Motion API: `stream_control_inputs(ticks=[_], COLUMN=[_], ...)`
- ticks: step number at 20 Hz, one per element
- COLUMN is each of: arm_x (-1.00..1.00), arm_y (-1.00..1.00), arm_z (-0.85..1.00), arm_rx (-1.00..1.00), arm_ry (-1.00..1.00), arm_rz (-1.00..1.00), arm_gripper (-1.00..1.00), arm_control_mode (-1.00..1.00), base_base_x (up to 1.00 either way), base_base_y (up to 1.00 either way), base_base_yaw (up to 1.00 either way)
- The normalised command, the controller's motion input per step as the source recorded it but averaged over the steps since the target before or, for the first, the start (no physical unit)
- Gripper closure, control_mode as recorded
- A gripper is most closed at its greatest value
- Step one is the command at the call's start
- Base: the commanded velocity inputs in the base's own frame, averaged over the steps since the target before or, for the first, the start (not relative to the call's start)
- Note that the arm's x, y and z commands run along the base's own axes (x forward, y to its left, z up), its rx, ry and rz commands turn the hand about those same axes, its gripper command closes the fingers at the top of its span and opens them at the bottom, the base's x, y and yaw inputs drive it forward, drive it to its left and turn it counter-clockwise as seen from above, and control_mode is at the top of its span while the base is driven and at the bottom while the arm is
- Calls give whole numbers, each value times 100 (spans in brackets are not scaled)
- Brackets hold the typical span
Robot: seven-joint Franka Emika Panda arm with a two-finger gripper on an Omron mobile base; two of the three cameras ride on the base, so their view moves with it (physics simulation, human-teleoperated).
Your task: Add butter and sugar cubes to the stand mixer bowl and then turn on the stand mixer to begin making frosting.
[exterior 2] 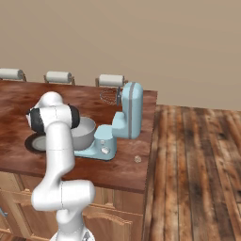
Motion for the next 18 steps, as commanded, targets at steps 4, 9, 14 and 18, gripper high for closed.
stream_control_inputs(ticks=[4,9,14,18], arm_x=[-61,-44,19,50], arm_y=[-3,-8,-6,0], arm_z=[-13,-14,-6,-4], arm_rx=[0,0,0,0], arm_ry=[3,4,4,7], arm_rz=[0,0,0,0], arm_gripper=[-100,-100,-100,-100], arm_control_mode=[-100,-100,-100,-100], base_base_x=[0,0,0,0], base_base_y=[0,0,0,0], base_base_yaw=[0,0,0,0])
